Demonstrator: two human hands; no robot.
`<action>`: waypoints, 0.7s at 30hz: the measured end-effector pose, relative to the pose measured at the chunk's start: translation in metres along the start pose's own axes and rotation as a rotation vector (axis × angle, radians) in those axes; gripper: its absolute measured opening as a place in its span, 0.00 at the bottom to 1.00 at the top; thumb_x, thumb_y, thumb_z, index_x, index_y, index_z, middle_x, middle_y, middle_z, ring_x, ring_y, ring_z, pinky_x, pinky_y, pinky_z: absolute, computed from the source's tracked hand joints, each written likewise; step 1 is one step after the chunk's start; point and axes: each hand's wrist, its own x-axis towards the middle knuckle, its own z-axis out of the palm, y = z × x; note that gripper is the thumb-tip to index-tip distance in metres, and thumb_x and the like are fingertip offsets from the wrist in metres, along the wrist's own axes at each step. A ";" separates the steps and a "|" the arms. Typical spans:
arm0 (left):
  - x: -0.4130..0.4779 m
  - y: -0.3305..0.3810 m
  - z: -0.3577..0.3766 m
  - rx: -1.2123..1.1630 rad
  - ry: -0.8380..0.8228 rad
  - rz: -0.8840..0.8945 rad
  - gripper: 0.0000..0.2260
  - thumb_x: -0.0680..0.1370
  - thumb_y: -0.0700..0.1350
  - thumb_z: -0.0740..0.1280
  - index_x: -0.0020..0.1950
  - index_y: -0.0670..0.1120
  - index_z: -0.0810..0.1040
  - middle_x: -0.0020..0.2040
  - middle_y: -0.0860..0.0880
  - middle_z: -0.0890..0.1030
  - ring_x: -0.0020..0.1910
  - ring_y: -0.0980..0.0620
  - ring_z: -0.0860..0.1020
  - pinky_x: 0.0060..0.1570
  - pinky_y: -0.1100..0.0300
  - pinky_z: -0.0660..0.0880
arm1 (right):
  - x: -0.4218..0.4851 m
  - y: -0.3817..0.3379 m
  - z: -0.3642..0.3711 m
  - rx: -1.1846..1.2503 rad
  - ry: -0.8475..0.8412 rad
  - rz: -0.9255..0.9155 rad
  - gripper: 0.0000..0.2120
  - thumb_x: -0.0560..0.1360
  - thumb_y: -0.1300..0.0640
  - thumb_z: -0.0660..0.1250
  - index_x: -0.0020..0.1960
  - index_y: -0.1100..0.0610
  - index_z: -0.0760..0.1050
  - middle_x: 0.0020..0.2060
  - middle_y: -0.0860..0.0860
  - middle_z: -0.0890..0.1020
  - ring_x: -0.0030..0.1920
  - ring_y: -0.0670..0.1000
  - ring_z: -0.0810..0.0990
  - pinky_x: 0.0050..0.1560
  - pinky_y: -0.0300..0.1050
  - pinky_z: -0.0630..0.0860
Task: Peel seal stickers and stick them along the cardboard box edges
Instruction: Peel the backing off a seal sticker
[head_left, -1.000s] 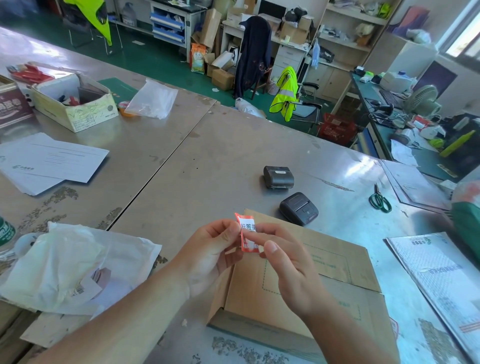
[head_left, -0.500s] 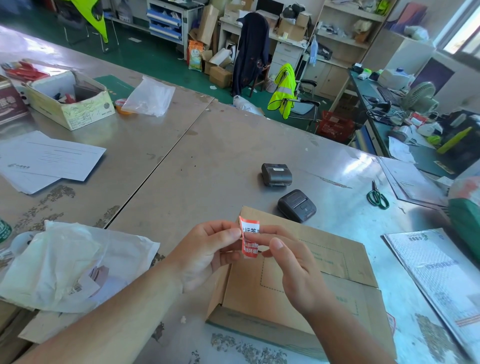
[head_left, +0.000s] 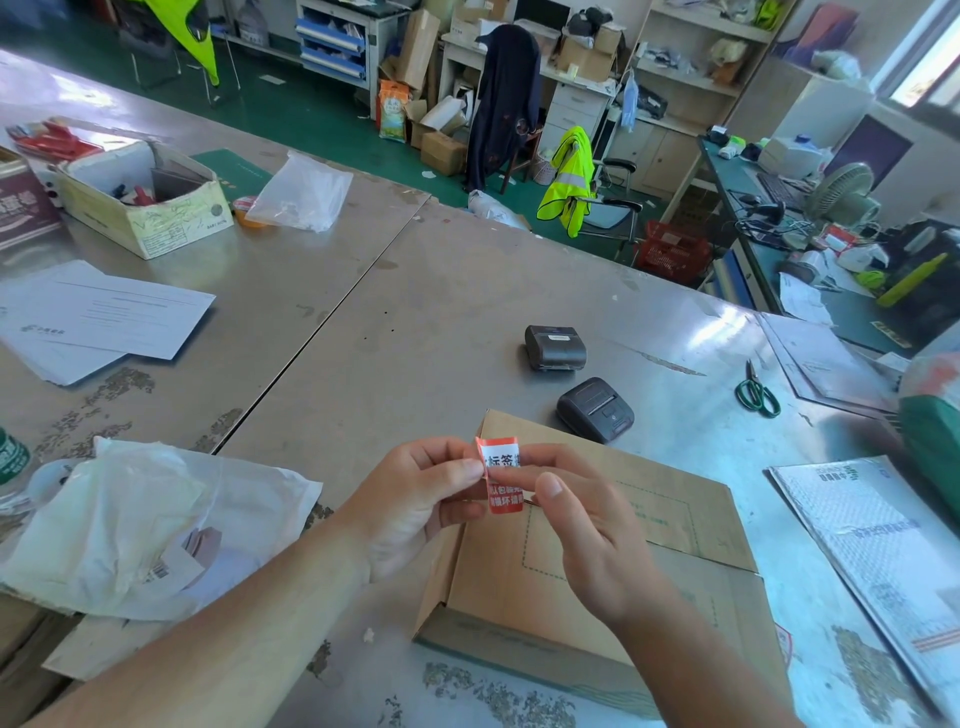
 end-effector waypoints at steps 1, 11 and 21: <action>-0.001 0.000 0.000 -0.003 -0.003 -0.001 0.11 0.63 0.49 0.75 0.41 0.44 0.84 0.47 0.40 0.84 0.45 0.47 0.83 0.41 0.61 0.80 | 0.000 0.000 0.000 -0.001 0.001 -0.002 0.25 0.82 0.42 0.51 0.57 0.49 0.85 0.58 0.46 0.81 0.61 0.51 0.80 0.57 0.55 0.78; 0.002 -0.006 -0.001 -0.024 -0.016 0.023 0.12 0.66 0.47 0.73 0.44 0.41 0.80 0.46 0.39 0.82 0.48 0.42 0.78 0.53 0.47 0.73 | -0.003 -0.002 -0.001 0.043 0.010 0.043 0.24 0.81 0.42 0.51 0.58 0.48 0.84 0.59 0.45 0.81 0.61 0.51 0.80 0.55 0.49 0.78; 0.005 -0.008 0.010 -0.069 0.020 0.106 0.06 0.71 0.40 0.66 0.36 0.47 0.81 0.43 0.42 0.82 0.38 0.52 0.79 0.39 0.63 0.75 | -0.003 -0.001 0.001 0.088 0.070 0.078 0.24 0.81 0.42 0.51 0.60 0.49 0.83 0.59 0.45 0.81 0.63 0.50 0.79 0.58 0.52 0.77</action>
